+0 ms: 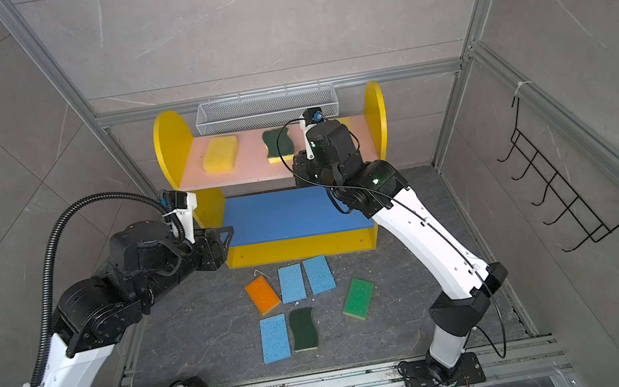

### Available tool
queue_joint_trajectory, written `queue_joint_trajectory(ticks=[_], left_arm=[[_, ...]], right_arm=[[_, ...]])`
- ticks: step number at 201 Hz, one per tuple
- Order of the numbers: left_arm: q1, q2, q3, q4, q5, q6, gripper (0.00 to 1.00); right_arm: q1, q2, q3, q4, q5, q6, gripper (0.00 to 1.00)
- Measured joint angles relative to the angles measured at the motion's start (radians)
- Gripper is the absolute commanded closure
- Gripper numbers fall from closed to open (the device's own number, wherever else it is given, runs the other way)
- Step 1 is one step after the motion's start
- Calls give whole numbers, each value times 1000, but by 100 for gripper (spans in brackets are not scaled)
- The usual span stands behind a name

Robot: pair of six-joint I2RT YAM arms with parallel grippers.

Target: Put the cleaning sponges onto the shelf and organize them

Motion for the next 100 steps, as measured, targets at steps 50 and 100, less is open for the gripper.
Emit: queue_joint_trajectory(ticks=[50,100], left_arm=[[0,-53,-10,0,-1,0,47],[0,-82,-10,0,-5,0,47]], right_arm=[[-12,81,70,3,40,-37,83],[-50,147,122,-5,47,-43,84]])
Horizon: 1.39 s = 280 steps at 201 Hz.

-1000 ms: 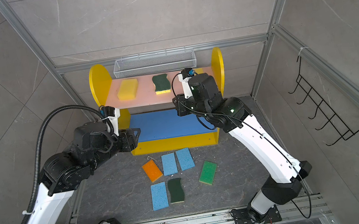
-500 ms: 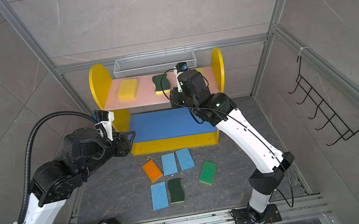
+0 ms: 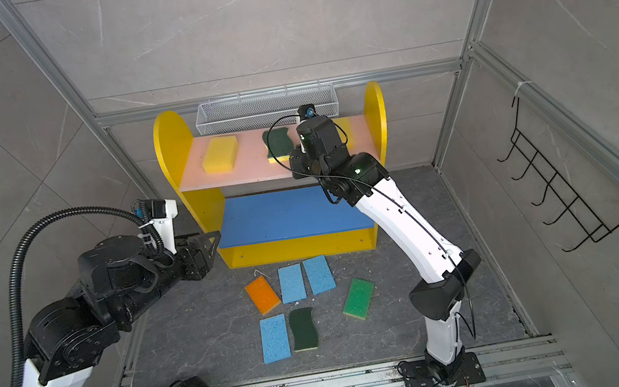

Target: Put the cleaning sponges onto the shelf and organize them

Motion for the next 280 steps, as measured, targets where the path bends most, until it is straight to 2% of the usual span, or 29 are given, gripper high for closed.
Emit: queue_joint_trajectory(ticks=[280], left_arm=[[0,19,0,0,-29,7,47]], right_arm=[[-20,36,25,-10,-80,-11,83]])
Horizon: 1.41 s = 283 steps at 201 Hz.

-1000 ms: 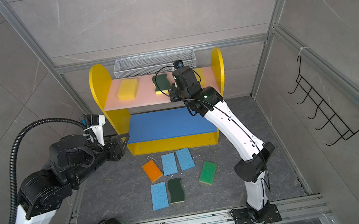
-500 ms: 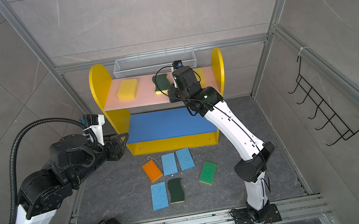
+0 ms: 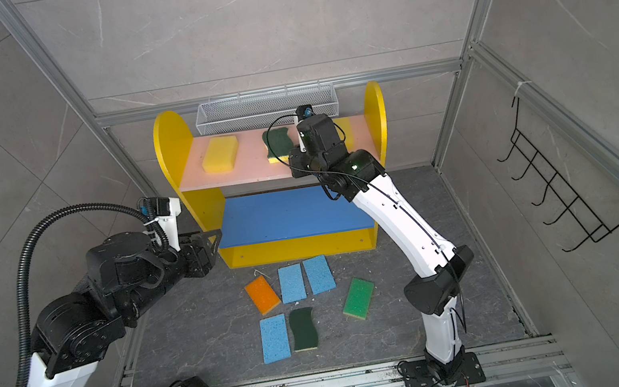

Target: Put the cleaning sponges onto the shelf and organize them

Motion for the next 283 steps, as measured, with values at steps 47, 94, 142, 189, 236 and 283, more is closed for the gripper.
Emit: queue_joint_trajectory(ticks=[47,94,142,189,236,283], left_arm=[[0,0,0,0,0,0,47],[0,-1,0,0,0,-1,47],[0,0,3,-8,-4,-2,47],[0,16,37,-51,-38,-9,47],[0,69,133,-128,-125,-18,40],[0,100,229,-267,-241,-55,33]], right_arm=[[2,0,0,0,-11,-7,84],[6,-1,0,0,-26,-15,83],[10,-11,-11,-2,-23,-19,83],[18,-104,-106,-27,18,-21,82],[35,-208,-82,-145,-13,-13,76],[48,-445,-264,-167,-103,-1,58]])
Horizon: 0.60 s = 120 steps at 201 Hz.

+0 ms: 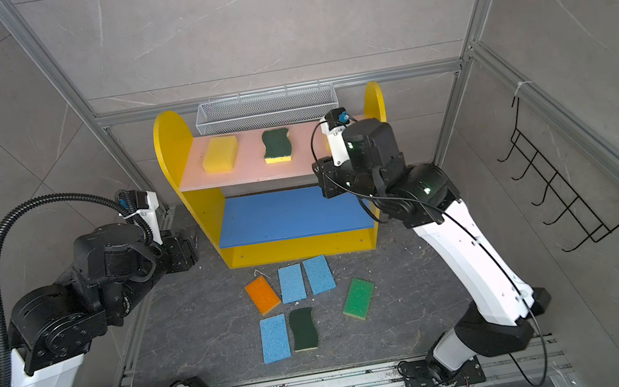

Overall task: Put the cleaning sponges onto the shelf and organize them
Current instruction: 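Lower both grippers from the shelf toward the sponges on the floor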

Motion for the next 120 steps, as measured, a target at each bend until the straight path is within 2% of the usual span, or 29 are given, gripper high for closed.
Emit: queue_joint_trajectory(ticks=[20,48,89,120], left_arm=[[0,-5,-48,-48,-37,-39,31],[0,-27,-237,-65,-23,-98,31],[0,-47,-608,35,51,-189,30],[-6,-129,-864,151,99,-288,27]], right_arm=[[1,-126,-166,-1,-30,-1,48],[1,-288,-428,-19,-58,28,34],[1,-447,-757,-45,-93,119,26],[1,-566,-961,-45,-100,214,22]])
